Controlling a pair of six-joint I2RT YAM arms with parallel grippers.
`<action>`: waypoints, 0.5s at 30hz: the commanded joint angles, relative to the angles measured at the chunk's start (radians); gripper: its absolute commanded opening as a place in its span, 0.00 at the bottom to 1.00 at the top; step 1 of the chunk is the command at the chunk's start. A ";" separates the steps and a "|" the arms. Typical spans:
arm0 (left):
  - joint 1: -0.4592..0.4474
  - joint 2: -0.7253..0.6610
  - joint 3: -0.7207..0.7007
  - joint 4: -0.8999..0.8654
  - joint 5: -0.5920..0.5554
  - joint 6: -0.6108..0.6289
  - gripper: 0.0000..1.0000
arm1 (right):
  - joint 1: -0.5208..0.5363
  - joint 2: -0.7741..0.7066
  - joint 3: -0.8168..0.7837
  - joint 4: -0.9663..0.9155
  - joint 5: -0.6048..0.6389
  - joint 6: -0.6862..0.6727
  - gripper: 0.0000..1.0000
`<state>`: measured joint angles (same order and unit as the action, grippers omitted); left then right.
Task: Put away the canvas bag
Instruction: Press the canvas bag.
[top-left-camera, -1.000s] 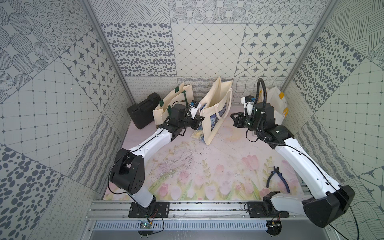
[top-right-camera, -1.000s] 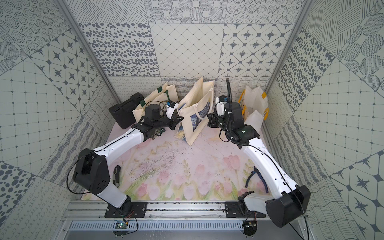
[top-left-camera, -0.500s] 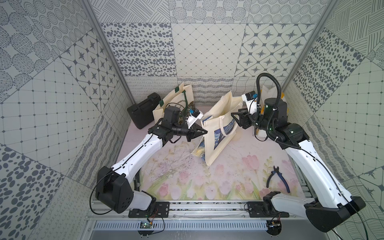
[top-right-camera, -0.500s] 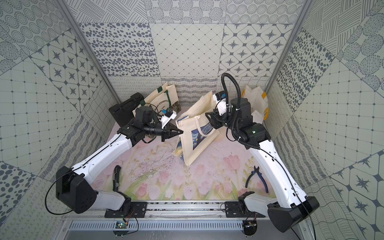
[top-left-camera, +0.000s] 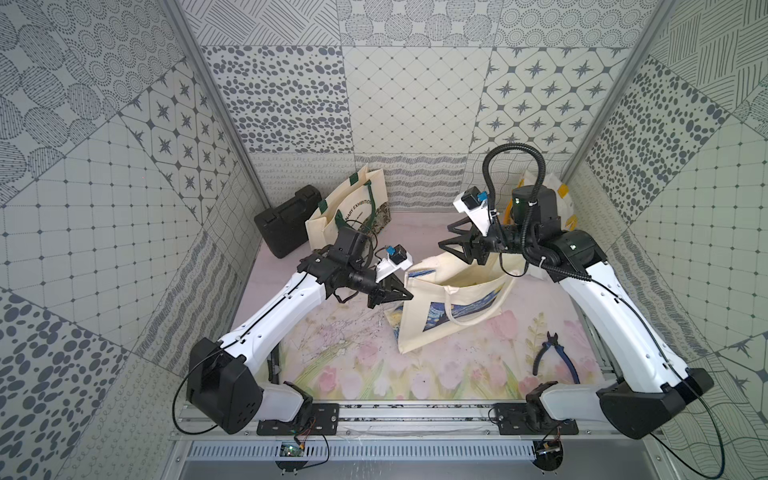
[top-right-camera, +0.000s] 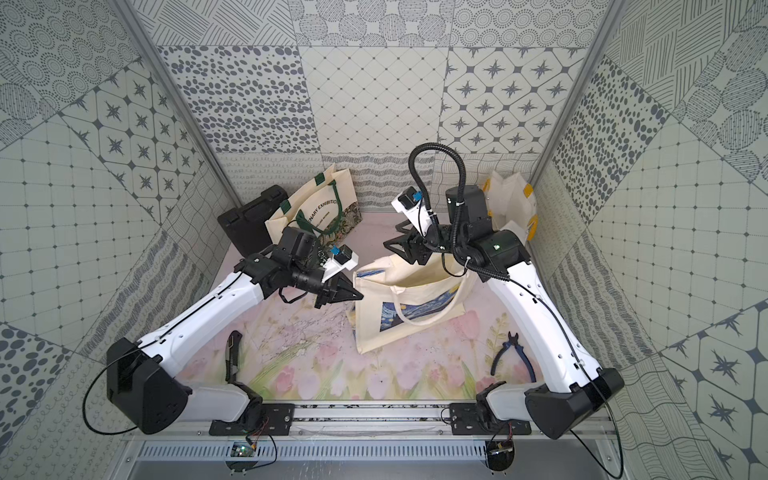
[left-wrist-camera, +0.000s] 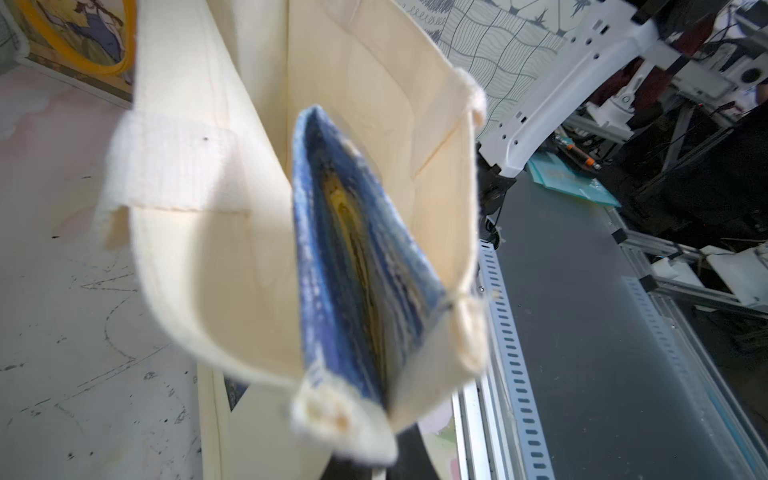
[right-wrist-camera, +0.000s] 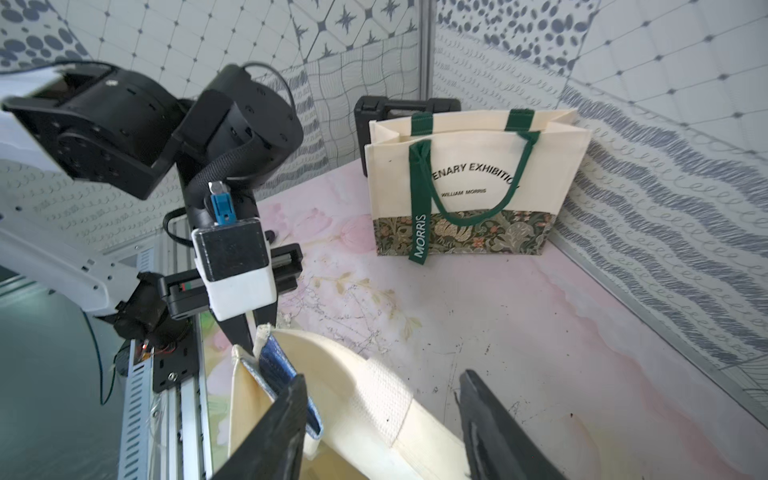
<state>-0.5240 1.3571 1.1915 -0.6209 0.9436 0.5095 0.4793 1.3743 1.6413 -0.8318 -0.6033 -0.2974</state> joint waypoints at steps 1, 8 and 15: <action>-0.008 -0.064 -0.057 0.043 -0.273 0.075 0.00 | 0.044 0.032 0.015 -0.103 -0.028 -0.132 0.61; -0.008 -0.053 -0.054 0.070 -0.316 0.072 0.00 | 0.143 0.061 0.009 -0.177 -0.045 -0.239 0.65; -0.008 -0.048 -0.068 0.114 -0.305 0.050 0.00 | 0.239 0.140 0.052 -0.207 0.036 -0.277 0.67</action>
<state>-0.5304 1.3075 1.1313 -0.5369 0.7223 0.5514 0.6899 1.4811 1.6642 -1.0229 -0.6052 -0.5312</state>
